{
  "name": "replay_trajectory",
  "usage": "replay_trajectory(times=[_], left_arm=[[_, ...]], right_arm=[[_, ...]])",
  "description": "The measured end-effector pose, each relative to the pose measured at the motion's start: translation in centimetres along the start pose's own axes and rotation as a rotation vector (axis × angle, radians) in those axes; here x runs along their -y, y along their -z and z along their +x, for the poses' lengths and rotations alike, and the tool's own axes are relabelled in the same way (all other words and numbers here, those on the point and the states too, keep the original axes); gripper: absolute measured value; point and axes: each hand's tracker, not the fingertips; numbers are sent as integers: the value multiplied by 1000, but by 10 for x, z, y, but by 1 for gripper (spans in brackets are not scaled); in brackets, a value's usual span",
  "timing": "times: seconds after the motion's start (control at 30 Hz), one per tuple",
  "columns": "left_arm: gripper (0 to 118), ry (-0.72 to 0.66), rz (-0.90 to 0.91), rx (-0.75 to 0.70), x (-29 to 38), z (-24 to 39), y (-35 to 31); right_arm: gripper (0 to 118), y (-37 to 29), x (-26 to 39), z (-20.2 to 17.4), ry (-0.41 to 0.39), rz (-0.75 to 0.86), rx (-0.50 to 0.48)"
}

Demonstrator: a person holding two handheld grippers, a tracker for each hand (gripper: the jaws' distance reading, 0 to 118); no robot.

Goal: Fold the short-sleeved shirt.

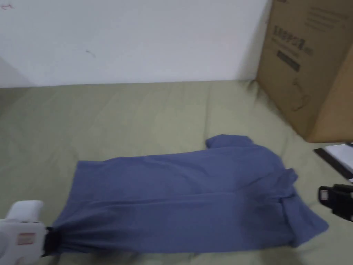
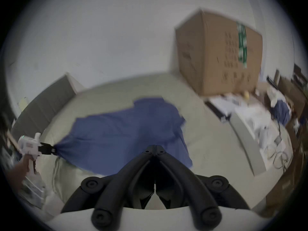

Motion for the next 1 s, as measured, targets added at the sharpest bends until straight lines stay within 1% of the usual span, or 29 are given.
replay_trajectory(times=[0.03, 0.07, 0.1, 0.13, 0.17, 0.2, 0.23, 0.33, 0.37, 0.4, 0.43, 0.47, 0.5, 0.53, 0.6, 0.7, 0.87, 0.9, 0.97, 1.0], left_arm=[[1, -2, -3, -3, 0, 2, -1], [1, -10, -7, 1, 0, 3, -1], [1, -17, -20, 5, 1, 3, 1], [1, -20, -30, 6, 2, 4, 3], [1, -22, -35, 7, 5, 10, 0], [1, -22, -37, 7, 8, 11, 1], [1, -22, -40, 7, 10, 11, 2], [1, -33, -70, -4, 13, 5, 9], [1, -44, -81, -9, 15, 4, 12], [1, -59, -85, -3, 16, 4, 14], [1, -73, -89, 5, 15, 1, 16], [1, -76, -93, 3, 16, 2, 18], [1, -72, -99, 3, 16, 4, 19], [1, -66, -104, 1, 16, 5, 20], [1, -53, -110, -2, 14, 4, 20], [1, -52, -111, 1, 12, 2, 12], [1, -36, -91, 26, 13, -2, -28], [1, -31, -115, 51, 17, -4, -36], [1, -63, -171, 137, 32, -15, -51], [1, -77, -191, 161, 43, -19, -59]], right_arm=[[0, 16, -6, 15, 61, -97, -43], [8, 33, -9, 30, 147, -191, -94], [31, 47, -11, 44, 225, -278, -124], [66, 60, -9, 52, 288, -317, -130], [115, 75, -7, 55, 308, -390, -95], [115, 86, -4, 56, 301, -414, -70], [109, 90, -2, 57, 292, -357, -54], [108, 119, 1, 56, 297, -408, -30], [105, 128, 3, 56, 324, -403, -9], [97, 135, 5, 56, 346, -395, 4], [78, 140, 5, 55, 356, -389, -12], [35, 144, 6, 53, 351, -387, -19], [3, 152, 4, 56, 329, -395, 1], [3, 154, 5, 54, 295, -404, 42], [3, 147, 6, 52, 296, -387, 28], [3, 127, 3, 54, 244, -363, 72], [3, 57, 1, 57, 231, -341, 35], [3, 38, 5, 53, 222, -339, 32], [3, 7, 17, 53, 213, -355, 41], [3, -4, 25, 57, 229, -373, 37]])
